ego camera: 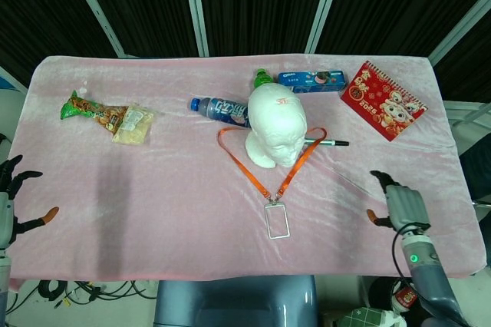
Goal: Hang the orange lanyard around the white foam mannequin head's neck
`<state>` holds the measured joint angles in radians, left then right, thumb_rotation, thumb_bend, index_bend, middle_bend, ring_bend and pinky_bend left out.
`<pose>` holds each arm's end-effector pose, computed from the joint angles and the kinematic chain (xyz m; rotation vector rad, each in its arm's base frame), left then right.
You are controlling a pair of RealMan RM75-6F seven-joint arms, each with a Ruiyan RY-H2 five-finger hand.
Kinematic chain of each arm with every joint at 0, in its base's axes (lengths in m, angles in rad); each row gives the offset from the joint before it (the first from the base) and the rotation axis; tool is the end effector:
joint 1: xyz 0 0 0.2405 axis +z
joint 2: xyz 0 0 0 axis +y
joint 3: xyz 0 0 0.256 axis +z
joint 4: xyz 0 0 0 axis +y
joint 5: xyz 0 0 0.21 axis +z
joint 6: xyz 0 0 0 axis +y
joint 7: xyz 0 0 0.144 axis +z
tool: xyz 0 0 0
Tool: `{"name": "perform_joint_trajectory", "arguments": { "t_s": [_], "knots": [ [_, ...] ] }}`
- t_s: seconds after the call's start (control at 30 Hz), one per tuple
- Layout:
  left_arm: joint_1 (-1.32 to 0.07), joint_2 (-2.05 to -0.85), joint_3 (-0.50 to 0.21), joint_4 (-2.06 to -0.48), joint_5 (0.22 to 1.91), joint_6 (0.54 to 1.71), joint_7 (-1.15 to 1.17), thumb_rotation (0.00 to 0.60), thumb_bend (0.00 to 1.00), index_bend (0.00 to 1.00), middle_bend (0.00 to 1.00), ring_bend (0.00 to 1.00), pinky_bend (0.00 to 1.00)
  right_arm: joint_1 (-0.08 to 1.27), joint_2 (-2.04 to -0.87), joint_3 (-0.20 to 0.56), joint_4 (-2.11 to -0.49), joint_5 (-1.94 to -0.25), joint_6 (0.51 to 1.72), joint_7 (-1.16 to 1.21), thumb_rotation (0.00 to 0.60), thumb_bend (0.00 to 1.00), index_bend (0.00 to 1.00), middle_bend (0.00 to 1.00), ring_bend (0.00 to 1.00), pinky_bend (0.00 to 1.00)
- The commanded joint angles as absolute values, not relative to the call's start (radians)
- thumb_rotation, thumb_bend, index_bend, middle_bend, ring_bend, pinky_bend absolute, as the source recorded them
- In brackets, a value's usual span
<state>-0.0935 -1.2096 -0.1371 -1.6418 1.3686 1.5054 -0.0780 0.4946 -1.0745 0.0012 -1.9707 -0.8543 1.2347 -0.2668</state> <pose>-0.3051 0.1990 0.1489 -1.1492 -1.0289 -1.0654 -0.2493 -0.2513 0.1148 1.4062 -1.2751 0.6824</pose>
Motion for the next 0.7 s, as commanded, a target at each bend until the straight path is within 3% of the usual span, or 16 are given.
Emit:
{"name": "perform_joint_trajectory", "arguments": {
  "t_s": [0.03,0.33,0.47,0.7],
  "knots": [
    [-0.091,-1.212,-0.128,-1.652,1.374,1.506,-0.059,0.600,0.13,0.30,0.05,0.00,0.00,0.384,-1.013,-0.039,-1.917,-1.029,1.326,-0.140,0.600,0.20,0.16,0.13,0.27,0.30],
    [-0.065,-1.203,-0.090,-1.701,1.396,1.521,-0.023,0.600,0.13,0.30,0.05,0.00,0.00,0.199,-1.103,-0.146,-1.675,-1.403,1.583,-0.061,0.600,0.17,0.16,0.08,0.21,0.22],
    [-0.056,-1.199,-0.076,-1.717,1.394,1.519,0.002,0.600,0.13,0.29,0.05,0.00,0.00,0.153,-1.159,-0.145,-1.599,-1.468,1.657,-0.052,0.600,0.17,0.16,0.08,0.21,0.22],
    [-0.055,-1.215,-0.050,-1.725,1.426,1.512,0.030,0.600,0.13,0.29,0.05,0.00,0.00,0.133,-1.183,-0.126,-1.568,-1.487,1.670,-0.057,0.600,0.17,0.16,0.08,0.21,0.22]
  ]
}}
